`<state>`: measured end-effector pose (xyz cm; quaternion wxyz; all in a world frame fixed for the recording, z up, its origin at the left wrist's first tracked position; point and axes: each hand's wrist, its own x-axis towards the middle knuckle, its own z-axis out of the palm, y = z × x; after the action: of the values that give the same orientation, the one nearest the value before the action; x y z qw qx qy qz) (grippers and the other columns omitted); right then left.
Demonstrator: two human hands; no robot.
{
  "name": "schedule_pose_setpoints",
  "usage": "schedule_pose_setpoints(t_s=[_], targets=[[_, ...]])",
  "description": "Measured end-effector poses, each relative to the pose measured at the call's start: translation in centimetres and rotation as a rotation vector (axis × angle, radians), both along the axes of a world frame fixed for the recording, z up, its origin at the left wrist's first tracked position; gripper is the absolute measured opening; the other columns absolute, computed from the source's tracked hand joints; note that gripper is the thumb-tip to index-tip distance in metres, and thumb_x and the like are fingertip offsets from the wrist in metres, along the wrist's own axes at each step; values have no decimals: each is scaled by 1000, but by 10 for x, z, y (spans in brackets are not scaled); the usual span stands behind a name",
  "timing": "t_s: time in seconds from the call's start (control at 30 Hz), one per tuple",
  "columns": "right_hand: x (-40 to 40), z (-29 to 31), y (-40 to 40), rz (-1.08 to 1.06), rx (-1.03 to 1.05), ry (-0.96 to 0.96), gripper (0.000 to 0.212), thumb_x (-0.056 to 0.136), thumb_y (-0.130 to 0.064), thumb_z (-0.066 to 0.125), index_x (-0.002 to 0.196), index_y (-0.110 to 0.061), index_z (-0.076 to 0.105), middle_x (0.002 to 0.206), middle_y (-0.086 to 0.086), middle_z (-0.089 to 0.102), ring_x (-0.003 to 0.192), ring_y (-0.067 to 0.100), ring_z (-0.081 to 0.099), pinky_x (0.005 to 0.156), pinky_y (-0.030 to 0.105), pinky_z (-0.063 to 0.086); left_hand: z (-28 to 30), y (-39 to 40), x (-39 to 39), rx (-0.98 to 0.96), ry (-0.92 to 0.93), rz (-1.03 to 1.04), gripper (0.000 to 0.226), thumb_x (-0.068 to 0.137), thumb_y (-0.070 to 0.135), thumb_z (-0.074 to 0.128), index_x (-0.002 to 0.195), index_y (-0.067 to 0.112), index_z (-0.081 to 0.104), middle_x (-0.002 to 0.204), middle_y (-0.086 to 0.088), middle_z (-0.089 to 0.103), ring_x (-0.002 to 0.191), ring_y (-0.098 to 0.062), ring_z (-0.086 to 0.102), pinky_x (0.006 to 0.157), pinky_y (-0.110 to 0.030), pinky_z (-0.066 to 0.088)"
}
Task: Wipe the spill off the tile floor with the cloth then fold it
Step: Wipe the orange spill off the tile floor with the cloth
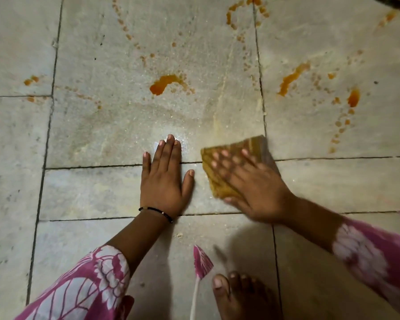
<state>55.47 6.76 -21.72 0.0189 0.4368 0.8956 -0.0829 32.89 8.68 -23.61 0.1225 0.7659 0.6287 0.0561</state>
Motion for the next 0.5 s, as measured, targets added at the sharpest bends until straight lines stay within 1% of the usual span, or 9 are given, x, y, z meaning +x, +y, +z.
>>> schedule_pose_setpoints(t_s=[0.07,0.13,0.17,0.23,0.3,0.33,0.37,0.4,0.5], targets=[[21,5,-43,96,-88,18,59,98,-45,28,146,-11,35,152,8,32,142,22,28,115,46,18,-1,0,-1,3,-6,-2,67,91,46,29,148,12,24,157,-4,18,145,-20,14,118,-43,3],[58,9,-55,100,-115,-2,57,99,-48,22,147,-18,31,150,6,36,140,21,30,113,48,17,0,0,0,7,-11,-3,67,91,46,30,149,12,24,157,-4,18,145,-19,14,118,-43,3],[75,9,-52,28,-113,-24,59,99,-51,18,150,-21,23,150,7,35,139,22,29,112,47,14,0,0,0,8,-14,-2,67,91,46,30,148,11,24,157,-4,18,145,-20,14,118,-43,3],[96,6,-29,-287,-87,-38,64,97,-55,13,152,-22,9,154,10,27,141,23,23,115,45,7,0,0,0,8,-22,-1,67,91,46,31,148,11,25,157,-5,19,145,-21,15,118,-44,4],[85,2,-3,-617,-10,-13,70,96,-54,19,152,-13,12,157,10,18,146,21,12,118,42,3,0,1,1,8,-21,-1,67,90,45,32,148,10,26,157,-5,20,144,-21,16,117,-45,5],[69,-1,4,-691,27,-8,72,94,-52,23,151,-8,15,158,11,16,146,22,10,118,41,2,1,1,1,10,-19,0,67,90,45,32,148,10,26,157,-6,20,144,-21,16,117,-45,6],[47,-4,4,-686,58,-8,72,94,-50,26,150,-5,17,157,13,19,145,23,11,117,40,3,2,0,2,11,-17,2,67,90,45,32,147,10,27,157,-6,20,144,-21,17,117,-45,6],[25,-7,-2,-618,76,-10,71,94,-48,29,149,-4,19,155,14,23,144,24,14,116,41,5,2,0,2,9,-14,4,67,90,45,32,147,10,27,156,-6,20,144,-21,17,117,-46,6],[-14,-8,-53,-250,58,-15,63,97,-44,31,146,-5,28,152,15,30,142,26,26,116,45,17,3,0,1,9,-13,3,68,90,45,32,147,9,27,156,-6,21,144,-22,17,117,-47,7]])
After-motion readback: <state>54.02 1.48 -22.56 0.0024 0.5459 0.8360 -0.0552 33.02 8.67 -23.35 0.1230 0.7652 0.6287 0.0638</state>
